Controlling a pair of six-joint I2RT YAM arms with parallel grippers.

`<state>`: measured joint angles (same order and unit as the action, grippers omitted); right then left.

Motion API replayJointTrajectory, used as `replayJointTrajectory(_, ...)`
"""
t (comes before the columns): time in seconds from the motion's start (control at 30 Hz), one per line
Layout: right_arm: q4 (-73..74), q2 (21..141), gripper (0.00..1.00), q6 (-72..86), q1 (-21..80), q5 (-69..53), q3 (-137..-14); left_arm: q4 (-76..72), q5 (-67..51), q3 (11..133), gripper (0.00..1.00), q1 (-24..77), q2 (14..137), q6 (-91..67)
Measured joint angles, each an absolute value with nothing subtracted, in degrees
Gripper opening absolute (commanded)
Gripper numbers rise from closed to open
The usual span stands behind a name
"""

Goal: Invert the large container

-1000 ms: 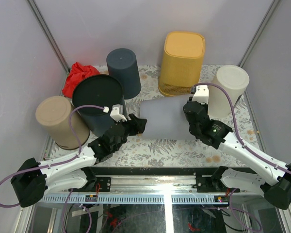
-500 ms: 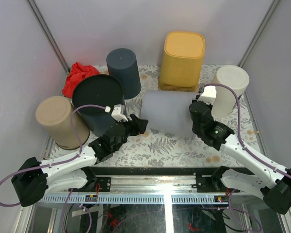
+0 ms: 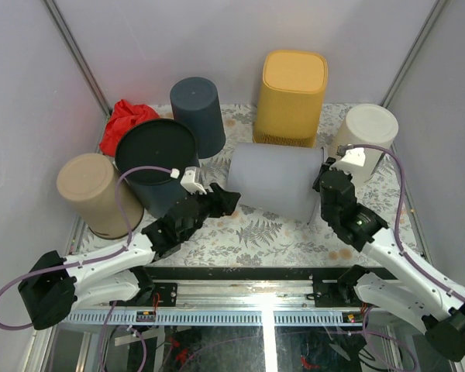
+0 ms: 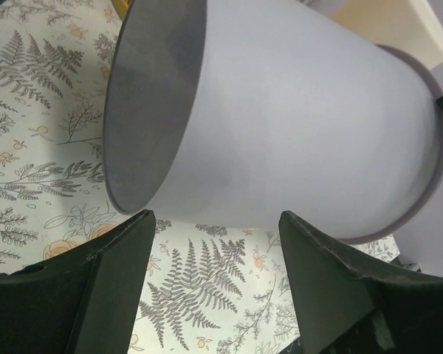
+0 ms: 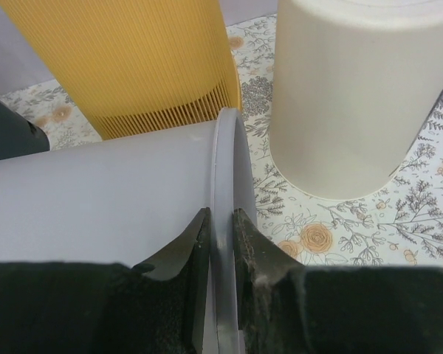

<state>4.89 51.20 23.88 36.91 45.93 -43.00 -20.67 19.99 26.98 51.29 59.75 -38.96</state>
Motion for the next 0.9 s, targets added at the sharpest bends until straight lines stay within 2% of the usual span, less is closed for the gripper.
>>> replayJointTrajectory(0.5,15.44,32.36,0.0,33.47,36.36,47.11,-34.89,-16.88,22.83,28.23,0.68,51.29,49.74,-39.22)
replayJointTrajectory(0.9,21.21,27.94,0.0,42.5,36.32,45.95,-33.08,-15.55,23.59,28.27,0.68,51.29,48.95,-39.83)
